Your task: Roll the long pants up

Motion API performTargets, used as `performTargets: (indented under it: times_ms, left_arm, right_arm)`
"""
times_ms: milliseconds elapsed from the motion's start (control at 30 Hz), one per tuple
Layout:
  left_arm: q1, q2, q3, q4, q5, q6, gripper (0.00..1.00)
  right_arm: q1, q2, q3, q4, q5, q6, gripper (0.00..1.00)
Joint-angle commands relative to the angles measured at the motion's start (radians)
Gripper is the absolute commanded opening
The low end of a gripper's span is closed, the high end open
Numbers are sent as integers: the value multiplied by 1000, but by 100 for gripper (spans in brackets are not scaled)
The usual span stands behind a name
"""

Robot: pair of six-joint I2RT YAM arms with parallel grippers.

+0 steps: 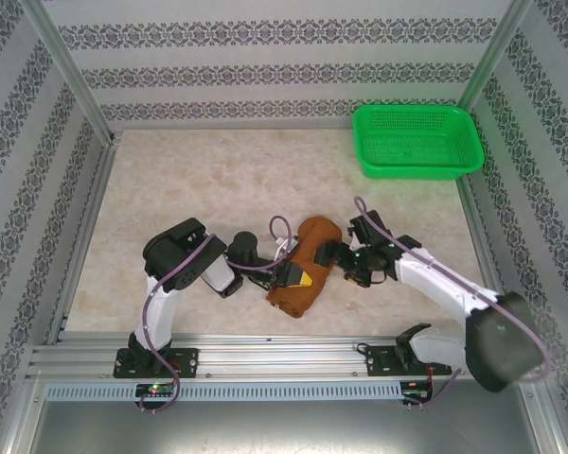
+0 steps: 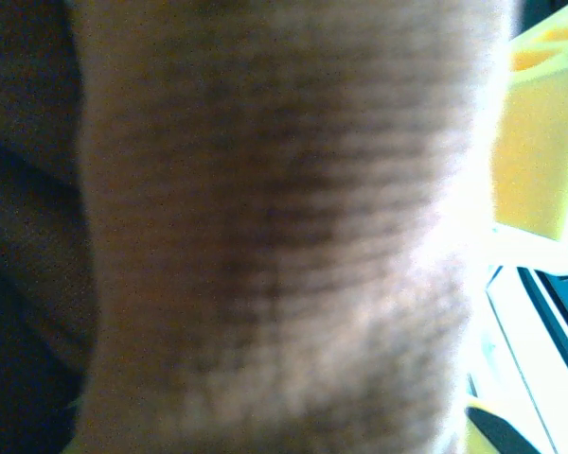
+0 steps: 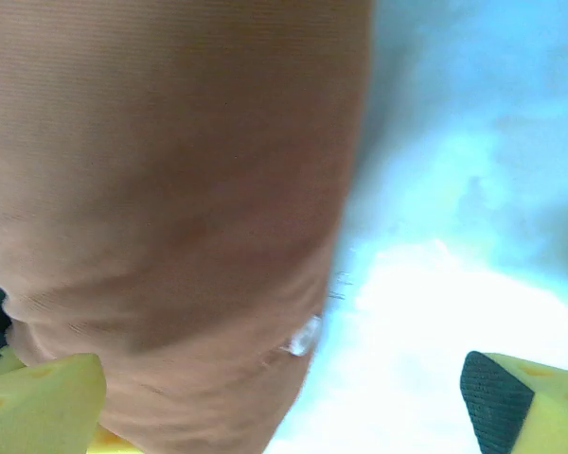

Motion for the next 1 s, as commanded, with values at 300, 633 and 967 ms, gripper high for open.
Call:
performTargets:
  times_ms: [300,633,967]
  left_arm:
    - [14,-188,57,-754,-42,226,0]
    - [11,-256,127,-1153,-100,474,0]
    - [12,-241,117,-1185,-115,468,0]
  right_arm:
    - [29,131,-26,339,-48,93,98]
    - [48,137,0,397,-43,117,98]
    - [31,120,5,431,-52,115,98]
